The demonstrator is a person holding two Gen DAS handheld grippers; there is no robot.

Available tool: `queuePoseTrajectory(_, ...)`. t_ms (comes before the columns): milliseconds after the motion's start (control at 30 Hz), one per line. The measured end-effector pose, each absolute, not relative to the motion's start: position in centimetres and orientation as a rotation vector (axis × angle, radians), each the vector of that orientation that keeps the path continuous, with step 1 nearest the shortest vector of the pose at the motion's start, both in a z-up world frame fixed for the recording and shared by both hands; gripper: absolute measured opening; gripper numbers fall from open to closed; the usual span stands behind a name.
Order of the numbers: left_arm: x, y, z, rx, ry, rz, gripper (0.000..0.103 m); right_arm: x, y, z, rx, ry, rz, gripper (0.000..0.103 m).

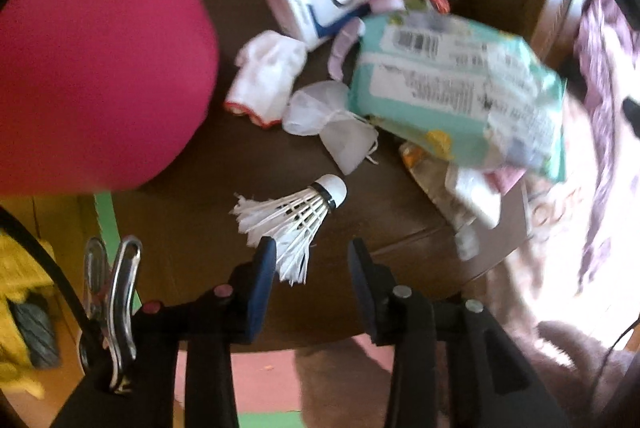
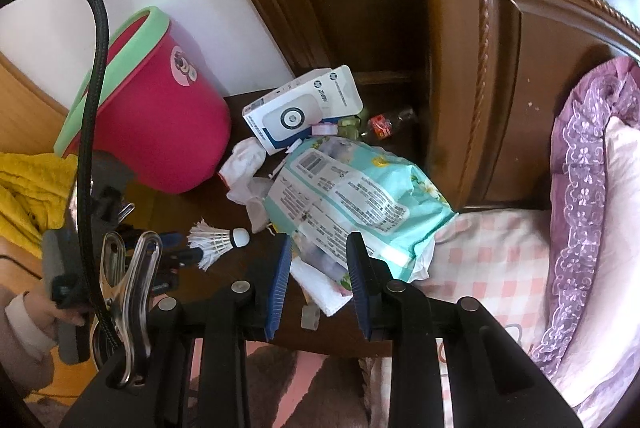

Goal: Collect trash
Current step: 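Close the left gripper on the white shuttlecock while the right approaches the teal wipes package, then grasp the teal wipes package with the right gripper while the left holds the shuttlecock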

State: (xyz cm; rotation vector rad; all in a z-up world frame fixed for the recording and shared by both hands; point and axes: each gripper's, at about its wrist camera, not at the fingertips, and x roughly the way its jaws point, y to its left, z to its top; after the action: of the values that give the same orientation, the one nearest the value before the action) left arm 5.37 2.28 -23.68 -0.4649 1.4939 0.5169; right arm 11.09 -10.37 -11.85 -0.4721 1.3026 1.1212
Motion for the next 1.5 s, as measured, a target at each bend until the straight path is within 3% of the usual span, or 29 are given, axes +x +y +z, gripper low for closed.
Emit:
queuePoseTrajectory(467,7.4,2.8,-28.8,-0.318,1.593,0.419,0.047,12.3,-12.0,-13.1,-0.444,1.353,1.053,0.029)
queuePoseTrajectory(833,5.8,5.2,-31.6,-0.474,1.603,0.472,0.049,12.3,-12.4,-14.3,-0.45,1.382,1.039,0.029)
queuePoseTrajectory(933,5.2,6.1,-31.6,-0.533,1.582,0.517,0.048,12.3,-12.5,-14.7,-0.45,1.396,1.029,0.029)
queuePoseTrajectory(1000,4.7,6.4,-31.5,-0.542,1.569,0.528,0.034,12.3,-12.6,-14.8,-0.448,1.402,1.026,0.029)
queuePoseTrajectory(1067,4.2,6.5,-31.3,-0.557,1.55,0.526,0.027,12.3,-12.6,-14.8,-0.448,1.399,1.027,0.029)
queuePoseTrajectory(1367,4.0,5.6,-27.6,-0.681,1.449,0.531,0.027,12.4,-12.6,-15.9,-0.43,1.445,1.022,0.03)
queuePoseTrajectory(1500,3.3,5.0,-25.8,-0.741,1.4,0.541,0.027,13.2,-12.9,-17.1,-0.402,1.482,0.98,0.043)
